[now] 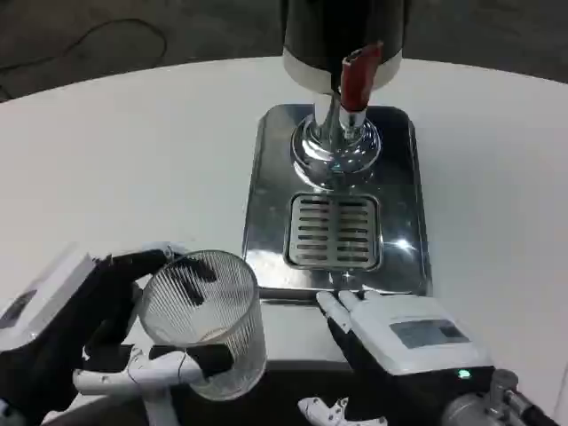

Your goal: Grasp the cup under the faucet to collect the drink, then remove the cup.

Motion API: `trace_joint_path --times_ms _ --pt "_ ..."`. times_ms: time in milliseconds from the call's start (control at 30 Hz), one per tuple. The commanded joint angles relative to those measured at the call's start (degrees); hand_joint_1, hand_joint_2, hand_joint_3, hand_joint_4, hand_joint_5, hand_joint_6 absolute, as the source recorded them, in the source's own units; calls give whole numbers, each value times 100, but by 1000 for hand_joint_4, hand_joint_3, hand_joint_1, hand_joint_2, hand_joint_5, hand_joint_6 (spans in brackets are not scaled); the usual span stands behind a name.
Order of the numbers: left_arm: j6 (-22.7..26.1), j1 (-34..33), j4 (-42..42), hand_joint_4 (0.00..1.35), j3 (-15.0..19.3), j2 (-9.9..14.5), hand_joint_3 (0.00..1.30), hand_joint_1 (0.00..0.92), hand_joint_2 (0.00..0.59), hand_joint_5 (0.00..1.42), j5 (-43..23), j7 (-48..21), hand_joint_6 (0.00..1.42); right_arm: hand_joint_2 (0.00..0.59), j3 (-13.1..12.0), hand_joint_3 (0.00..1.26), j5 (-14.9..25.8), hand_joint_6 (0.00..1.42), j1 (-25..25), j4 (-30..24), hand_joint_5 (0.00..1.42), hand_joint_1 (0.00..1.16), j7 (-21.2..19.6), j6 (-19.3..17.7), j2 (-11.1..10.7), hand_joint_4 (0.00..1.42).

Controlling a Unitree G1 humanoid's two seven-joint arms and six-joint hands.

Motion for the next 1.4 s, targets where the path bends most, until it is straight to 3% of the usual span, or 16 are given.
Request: trace_joint_path --times_ms 33,933,1400 --pt "-118 -98 5 1269 33 15 1061 479 215 1424 -49 30 1424 393 -13 0 -98 0 -70 -138 0 259 52 -74 48 0" --pt "-134 -264 160 1269 15 52 1061 479 215 1424 -35 16 1424 389 23 0 -116 0 -181 -9 0 277 157 -65 161 0" --pt "-105 -1183 951 1269 -304 -31 1061 484 210 1424 170 157 1424 389 -153 0 -23 0 87 -297 0 277 14 -9 277 0"
